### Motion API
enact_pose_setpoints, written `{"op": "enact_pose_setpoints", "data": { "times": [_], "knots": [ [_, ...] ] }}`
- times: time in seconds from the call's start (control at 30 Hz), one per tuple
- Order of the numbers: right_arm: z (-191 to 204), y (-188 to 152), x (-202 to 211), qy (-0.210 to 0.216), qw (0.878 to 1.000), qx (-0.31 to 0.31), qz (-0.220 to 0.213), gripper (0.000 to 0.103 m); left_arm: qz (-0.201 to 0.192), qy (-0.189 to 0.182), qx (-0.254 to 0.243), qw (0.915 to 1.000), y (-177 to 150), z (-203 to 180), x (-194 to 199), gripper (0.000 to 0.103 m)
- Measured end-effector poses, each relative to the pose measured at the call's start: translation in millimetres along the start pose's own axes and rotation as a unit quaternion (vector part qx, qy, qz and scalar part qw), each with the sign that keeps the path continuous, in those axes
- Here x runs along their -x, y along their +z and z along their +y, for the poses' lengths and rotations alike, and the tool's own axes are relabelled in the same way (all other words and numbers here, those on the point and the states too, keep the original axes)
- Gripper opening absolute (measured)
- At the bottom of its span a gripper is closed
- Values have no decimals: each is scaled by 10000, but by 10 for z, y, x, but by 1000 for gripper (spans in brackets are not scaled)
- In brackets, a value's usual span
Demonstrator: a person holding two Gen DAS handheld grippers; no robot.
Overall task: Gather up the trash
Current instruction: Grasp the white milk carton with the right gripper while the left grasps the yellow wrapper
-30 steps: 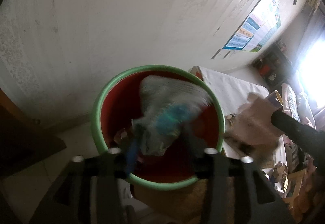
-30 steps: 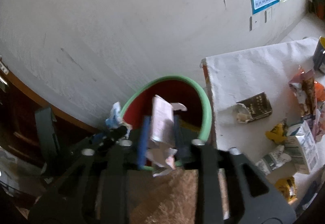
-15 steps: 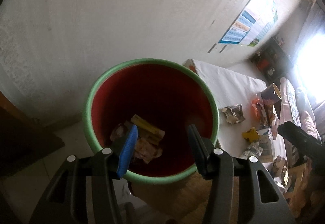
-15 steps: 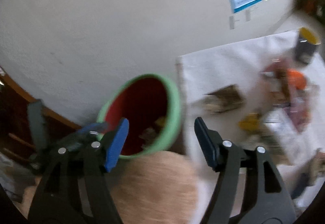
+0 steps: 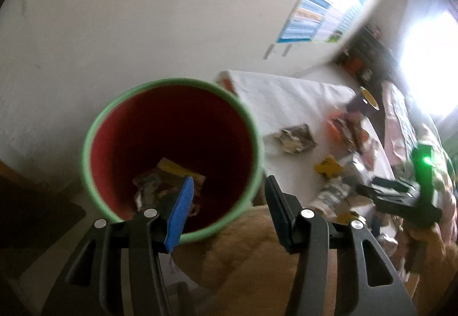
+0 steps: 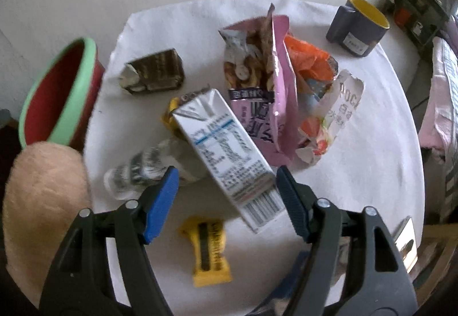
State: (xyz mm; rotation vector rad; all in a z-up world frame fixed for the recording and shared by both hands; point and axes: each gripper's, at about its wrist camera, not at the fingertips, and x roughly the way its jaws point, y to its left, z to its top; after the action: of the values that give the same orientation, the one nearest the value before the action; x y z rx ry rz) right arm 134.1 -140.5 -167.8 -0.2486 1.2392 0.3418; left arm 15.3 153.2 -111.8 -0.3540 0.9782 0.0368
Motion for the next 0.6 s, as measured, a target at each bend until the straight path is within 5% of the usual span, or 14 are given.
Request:
{"op": "enact_pose_setpoints", "data": {
  "times": [0.1, 0.13, 0.17, 0.23, 0.4, 0.6],
  "knots": [
    [-49, 21, -144, 110, 9995, 116, 269, 71, 77, -126, -259, 9996, -1, -239, 2, 49],
    [-50, 3, -165, 85, 9993, 185, 316, 65, 86, -158, -346, 9992, -8, -311, 3, 49],
    [-36, -21, -187, 16, 9990, 291, 340, 50, 97, -186, -427, 9989, -15, -381, 4, 49],
    [-23, -79, -160, -65, 9989, 385, 241, 46, 169, -268, -643, 9974, -34, -565, -9, 50],
    [-221, -305, 204, 440, 9974, -442, -373, 42, 387, -383, -1227, 9909, -106, -990, -102, 50],
    [-575, -744, 668, 675, 9773, -1703, -1069, 37, 1007, -885, -1820, 9741, -304, -1549, -347, 50]
  ]
}}
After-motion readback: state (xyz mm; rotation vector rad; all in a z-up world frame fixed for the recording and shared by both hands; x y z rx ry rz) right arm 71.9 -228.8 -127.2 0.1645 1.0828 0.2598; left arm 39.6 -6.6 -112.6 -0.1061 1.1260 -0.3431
